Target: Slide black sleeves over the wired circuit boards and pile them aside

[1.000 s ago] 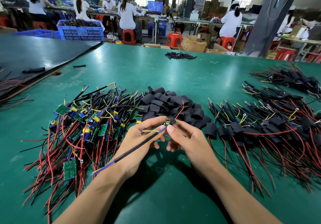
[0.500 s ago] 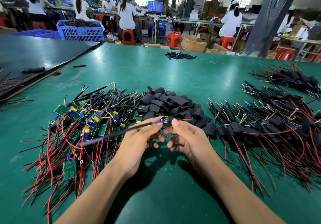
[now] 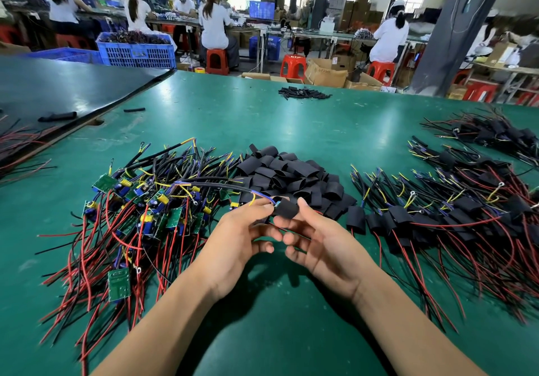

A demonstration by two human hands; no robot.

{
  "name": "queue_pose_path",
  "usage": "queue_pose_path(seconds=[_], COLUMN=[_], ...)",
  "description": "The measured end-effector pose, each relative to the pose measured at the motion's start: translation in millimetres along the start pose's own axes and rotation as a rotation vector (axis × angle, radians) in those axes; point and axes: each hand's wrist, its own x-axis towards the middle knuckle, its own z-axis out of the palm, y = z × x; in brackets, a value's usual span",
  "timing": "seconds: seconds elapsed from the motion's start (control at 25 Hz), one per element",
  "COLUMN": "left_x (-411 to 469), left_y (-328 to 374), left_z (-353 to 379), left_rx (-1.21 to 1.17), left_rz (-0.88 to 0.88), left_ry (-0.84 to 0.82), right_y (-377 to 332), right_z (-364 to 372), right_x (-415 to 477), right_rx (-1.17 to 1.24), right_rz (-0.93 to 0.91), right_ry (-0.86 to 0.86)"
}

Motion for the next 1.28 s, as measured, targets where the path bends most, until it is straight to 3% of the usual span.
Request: queue_pose_path(seconds=[0.48,0.84,1.12,1.28], left_x=[-2,0,3,4], left_y=[-2,-2,-2,-4], left_z=[0,-3,0,0], left_rx=[-0.023,-0.045,-0.107,-0.139], left_rz=[-0.033,-0.092,0.118,0.169], left_ry=[-0.038,0.037,0.204,0.255], right_y=[3,8,-1,0], right_z=[-1,1,-8,-9], right_x=[3,3,3,6], right_rx=[-0.04,-0.048,-0.044,-0.009], right_rz=[-0.042,-0.09,-0.264,-0.187], right_ry=[-0.012,-0.001,0.035,-0.011])
